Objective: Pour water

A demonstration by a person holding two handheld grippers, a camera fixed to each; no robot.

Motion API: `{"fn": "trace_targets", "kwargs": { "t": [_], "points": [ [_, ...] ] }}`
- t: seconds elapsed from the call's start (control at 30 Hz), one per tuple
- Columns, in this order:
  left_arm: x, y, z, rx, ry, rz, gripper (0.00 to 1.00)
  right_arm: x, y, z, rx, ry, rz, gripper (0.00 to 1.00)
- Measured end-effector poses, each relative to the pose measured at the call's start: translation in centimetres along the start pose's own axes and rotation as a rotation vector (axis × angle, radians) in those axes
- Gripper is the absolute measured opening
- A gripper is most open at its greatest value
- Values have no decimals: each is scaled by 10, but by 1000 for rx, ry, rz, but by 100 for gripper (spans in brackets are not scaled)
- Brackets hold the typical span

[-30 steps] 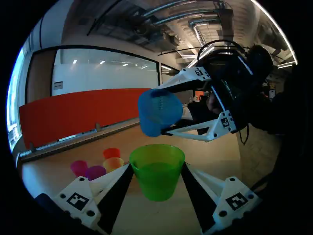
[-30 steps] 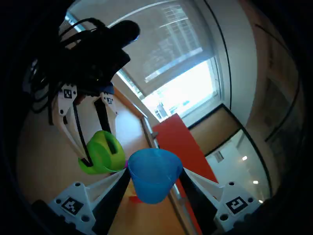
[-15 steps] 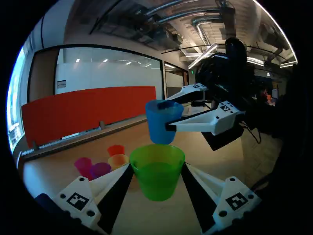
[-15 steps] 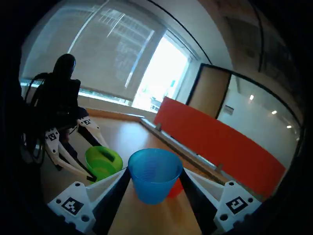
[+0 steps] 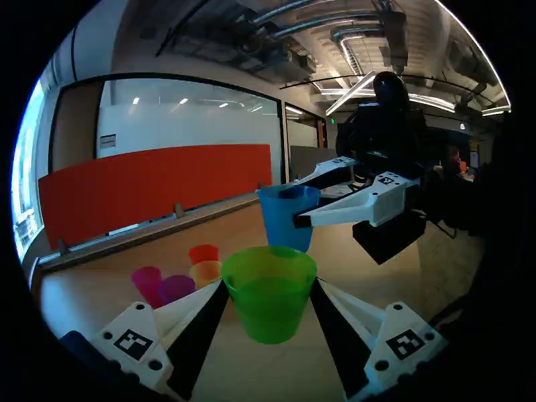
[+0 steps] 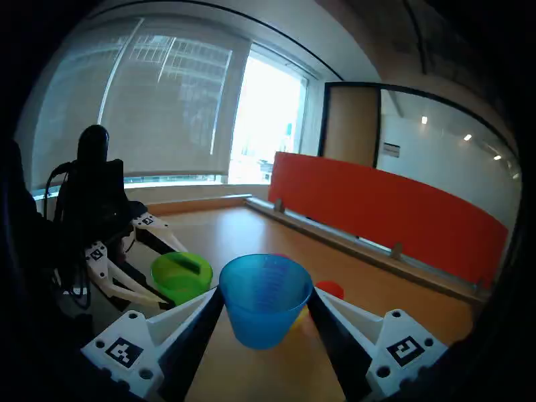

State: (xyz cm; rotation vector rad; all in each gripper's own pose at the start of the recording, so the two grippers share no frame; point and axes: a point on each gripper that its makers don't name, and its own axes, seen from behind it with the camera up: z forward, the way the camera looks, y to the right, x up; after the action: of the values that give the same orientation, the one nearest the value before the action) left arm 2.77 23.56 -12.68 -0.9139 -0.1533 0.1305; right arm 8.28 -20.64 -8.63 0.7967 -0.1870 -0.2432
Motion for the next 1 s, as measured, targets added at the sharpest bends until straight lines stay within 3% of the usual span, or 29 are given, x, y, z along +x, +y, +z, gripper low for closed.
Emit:
{"fn": "trace_targets", "kwargs": {
  "t": [0.6, 1.0],
  "points": [
    [-40, -17, 15, 13, -109, 10, 85, -56, 13, 19, 7, -123, 25, 91],
    [-73, -35, 26, 26, -195, 1, 84, -93, 15, 35, 40, -207, 38, 91]
  ]
}}
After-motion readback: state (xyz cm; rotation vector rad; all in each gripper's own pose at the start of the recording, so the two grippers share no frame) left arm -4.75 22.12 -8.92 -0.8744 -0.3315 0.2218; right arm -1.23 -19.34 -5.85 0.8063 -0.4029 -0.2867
